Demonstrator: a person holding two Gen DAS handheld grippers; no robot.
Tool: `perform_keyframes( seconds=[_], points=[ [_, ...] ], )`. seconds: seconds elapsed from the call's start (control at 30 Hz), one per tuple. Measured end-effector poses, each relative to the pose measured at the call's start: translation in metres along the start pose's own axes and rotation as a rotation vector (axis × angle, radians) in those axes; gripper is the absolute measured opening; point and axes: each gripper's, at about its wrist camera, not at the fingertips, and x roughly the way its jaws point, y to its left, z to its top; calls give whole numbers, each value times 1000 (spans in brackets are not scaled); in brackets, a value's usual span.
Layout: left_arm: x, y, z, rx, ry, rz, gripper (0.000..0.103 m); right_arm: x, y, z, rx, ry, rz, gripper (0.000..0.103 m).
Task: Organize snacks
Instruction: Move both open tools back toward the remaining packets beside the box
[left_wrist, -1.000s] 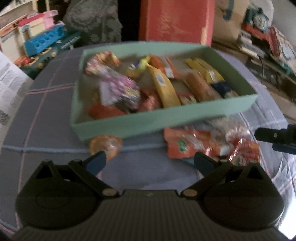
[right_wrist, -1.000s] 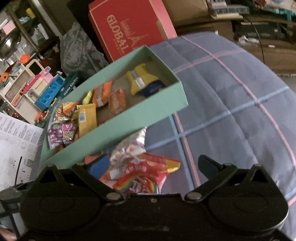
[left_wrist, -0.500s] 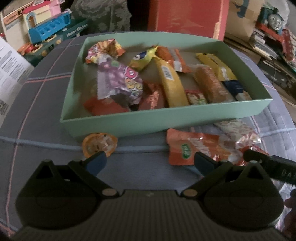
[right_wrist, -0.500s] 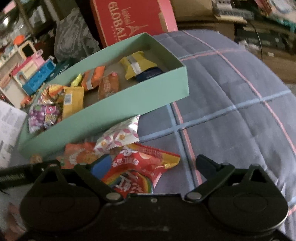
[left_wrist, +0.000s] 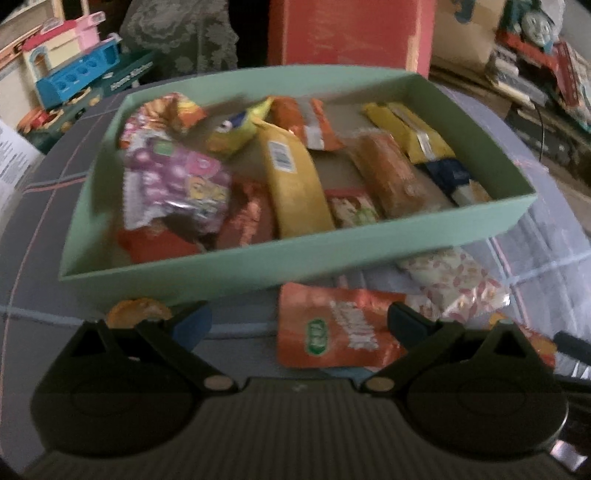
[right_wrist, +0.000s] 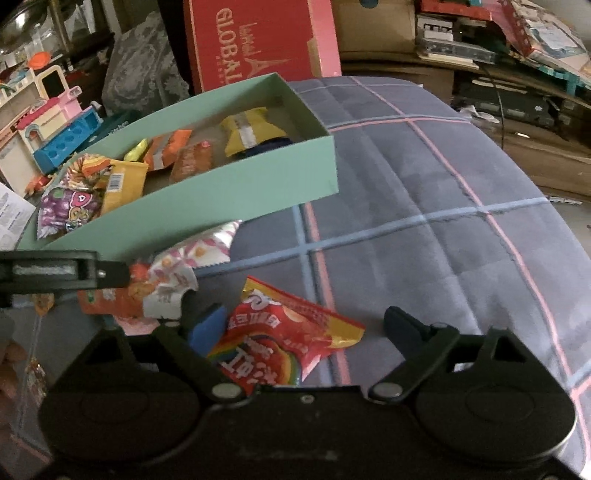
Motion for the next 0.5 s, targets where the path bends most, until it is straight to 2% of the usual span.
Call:
perform_keyframes(
  seconds=[0.1, 0.23, 0.3, 0.5],
  points=[
    [-1, -4, -8, 37, -22, -3, 103, -4, -4, -3, -7, -3, 1, 86],
    [-3, 6, -15, 47, 0, -41, 103, -6, -4, -5, -12, -5, 12, 77],
    [-5, 12, -18, 52, 14, -55, 103, -8, -3, -5, -12, -5, 17, 77],
    [-16, 22, -28, 131, 5, -32, 103, -12, 1, -9, -19, 3, 59, 71]
  ],
)
